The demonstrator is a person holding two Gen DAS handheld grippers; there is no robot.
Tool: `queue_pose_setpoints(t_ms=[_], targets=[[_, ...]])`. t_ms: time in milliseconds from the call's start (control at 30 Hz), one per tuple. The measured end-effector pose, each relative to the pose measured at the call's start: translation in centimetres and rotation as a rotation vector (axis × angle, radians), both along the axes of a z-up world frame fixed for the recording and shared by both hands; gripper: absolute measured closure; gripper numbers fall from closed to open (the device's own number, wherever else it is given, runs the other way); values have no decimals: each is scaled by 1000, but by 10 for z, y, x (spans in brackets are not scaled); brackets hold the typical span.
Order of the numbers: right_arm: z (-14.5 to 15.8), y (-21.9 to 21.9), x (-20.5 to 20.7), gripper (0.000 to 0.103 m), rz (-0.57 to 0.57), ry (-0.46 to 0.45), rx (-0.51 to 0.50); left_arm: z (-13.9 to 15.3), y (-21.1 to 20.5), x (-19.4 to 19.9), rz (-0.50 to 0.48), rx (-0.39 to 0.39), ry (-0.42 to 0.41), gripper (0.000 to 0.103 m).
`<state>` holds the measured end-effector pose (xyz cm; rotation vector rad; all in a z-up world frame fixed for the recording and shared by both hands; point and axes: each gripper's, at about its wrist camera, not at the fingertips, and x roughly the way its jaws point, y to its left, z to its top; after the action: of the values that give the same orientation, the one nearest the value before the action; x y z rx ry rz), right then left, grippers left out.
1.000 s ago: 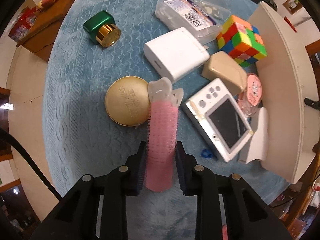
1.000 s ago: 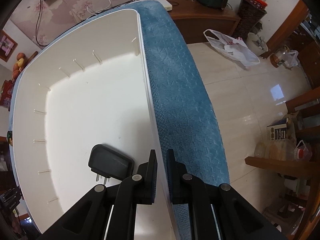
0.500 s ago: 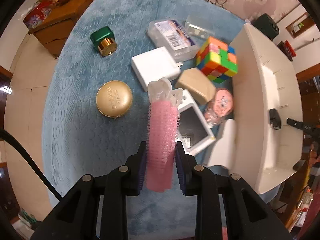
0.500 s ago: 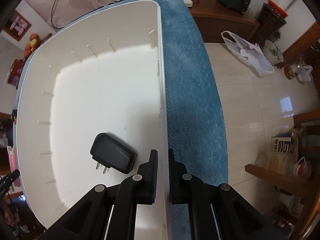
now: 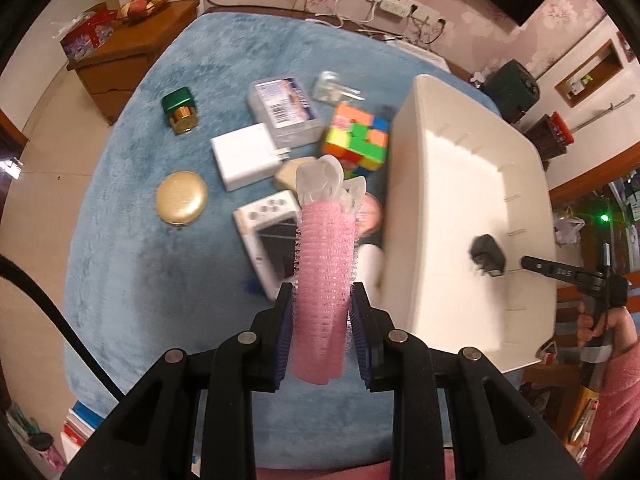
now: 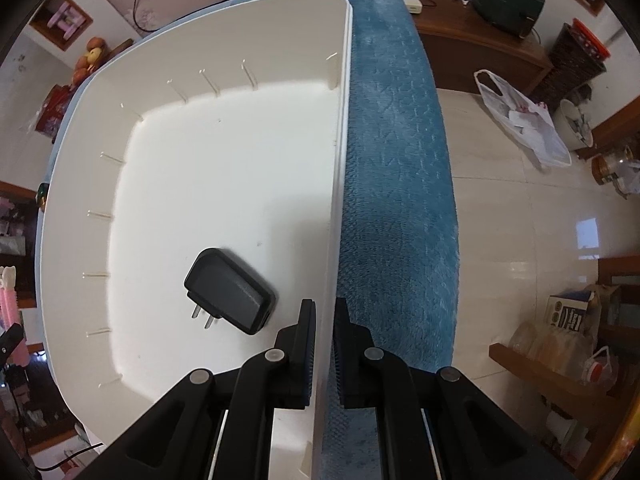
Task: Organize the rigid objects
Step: 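Carry the pink hair roller into the tray and release it beside the charger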
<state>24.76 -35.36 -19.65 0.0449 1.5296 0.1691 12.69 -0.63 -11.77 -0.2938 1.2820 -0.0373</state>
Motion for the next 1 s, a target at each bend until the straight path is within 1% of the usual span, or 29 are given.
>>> queue_pose_setpoints(t_ms=[33,67,100,233,433,500,733,833,1000], targets=[[0,-1,0,94,2,1,6,4,-7,-3,-6,-5,-13,74],[0,-2,0,94,0,4,13,-3,-6,5,-11,-8,-21,74],[-1,-3,1,95,-5,6,20,-2,-11,6,-17,-13,-30,74],[-2,-6,3,94,-24,17,37,-1,-30,2,-40,-55,-66,74],[-4,-12,5,94,-61,36,68,-1,-59,3,-101,-93,-94,74],[-5,-13,5,94,-60,40,68,-2,-70,4,-135,-105,-95,74],[-9,-20,11,93,-80,58,77,-2,-112,3,-266,-70,-125,74],[-10,-22,11,93,-86,61,80,0,-124,0,-319,-56,-133,73],[-11,-23,10,93,-99,65,76,1,-133,-3,-376,-20,-137,72]])
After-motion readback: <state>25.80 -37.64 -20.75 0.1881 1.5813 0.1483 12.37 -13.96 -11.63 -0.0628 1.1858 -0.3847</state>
